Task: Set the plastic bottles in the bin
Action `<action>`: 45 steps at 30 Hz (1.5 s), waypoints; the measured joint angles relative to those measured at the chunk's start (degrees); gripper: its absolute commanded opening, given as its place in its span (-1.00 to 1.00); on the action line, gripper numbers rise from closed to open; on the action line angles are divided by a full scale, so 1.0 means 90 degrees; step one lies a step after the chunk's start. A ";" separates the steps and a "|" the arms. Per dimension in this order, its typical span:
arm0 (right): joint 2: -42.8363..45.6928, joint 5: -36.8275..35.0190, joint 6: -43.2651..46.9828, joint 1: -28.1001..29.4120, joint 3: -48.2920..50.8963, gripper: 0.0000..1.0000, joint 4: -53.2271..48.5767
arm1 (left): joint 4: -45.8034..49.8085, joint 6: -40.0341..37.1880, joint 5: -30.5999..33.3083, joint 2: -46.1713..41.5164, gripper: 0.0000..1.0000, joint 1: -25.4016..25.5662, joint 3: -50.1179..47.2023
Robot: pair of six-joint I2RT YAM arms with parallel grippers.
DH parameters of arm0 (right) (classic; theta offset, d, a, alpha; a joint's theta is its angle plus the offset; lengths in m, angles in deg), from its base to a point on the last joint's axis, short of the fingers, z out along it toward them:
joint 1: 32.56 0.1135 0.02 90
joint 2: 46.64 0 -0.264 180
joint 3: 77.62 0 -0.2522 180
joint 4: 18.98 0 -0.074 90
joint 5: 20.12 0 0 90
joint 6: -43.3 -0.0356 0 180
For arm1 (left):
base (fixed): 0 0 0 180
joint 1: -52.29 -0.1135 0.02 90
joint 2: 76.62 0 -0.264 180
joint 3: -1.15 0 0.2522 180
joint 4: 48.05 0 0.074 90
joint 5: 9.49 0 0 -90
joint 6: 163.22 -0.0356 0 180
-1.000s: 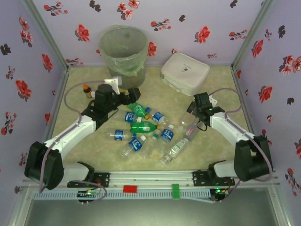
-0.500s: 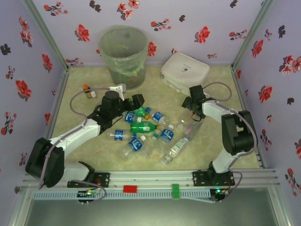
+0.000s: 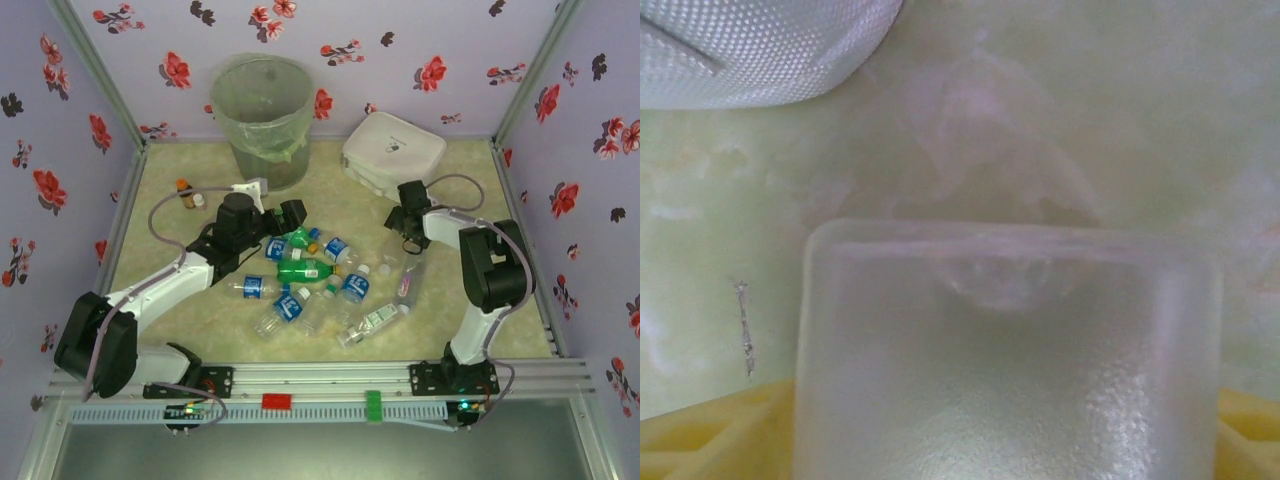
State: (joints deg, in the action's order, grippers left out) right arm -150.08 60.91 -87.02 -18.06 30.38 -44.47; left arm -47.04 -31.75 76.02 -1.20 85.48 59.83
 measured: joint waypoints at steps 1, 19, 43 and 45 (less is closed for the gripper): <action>0.0000 -0.0010 -0.0029 0.0000 -0.0002 0.48 0.0000 | 0.0005 0.0000 0.0005 0.0000 0.99 0.0002 0.0000; 0.0576 0.0537 -0.0257 -0.0058 -0.0034 -0.23 0.0398 | 0.0112 -0.0143 0.0010 -0.0005 1.00 0.0010 0.0002; 0.2334 0.1195 -0.0551 0.1110 0.0153 -0.25 0.1183 | -0.1355 -0.0175 -0.2132 0.1683 0.99 0.1146 0.0967; 0.2334 0.1192 -0.0554 0.1212 0.0153 -0.25 0.1185 | -0.1506 -0.0075 -0.2244 0.1897 0.99 0.1195 0.1037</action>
State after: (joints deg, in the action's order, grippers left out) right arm -129.07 71.64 -92.00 -7.15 31.76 -33.80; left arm -60.60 -32.43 55.82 15.87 96.24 69.17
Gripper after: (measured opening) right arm 0.534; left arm 0.997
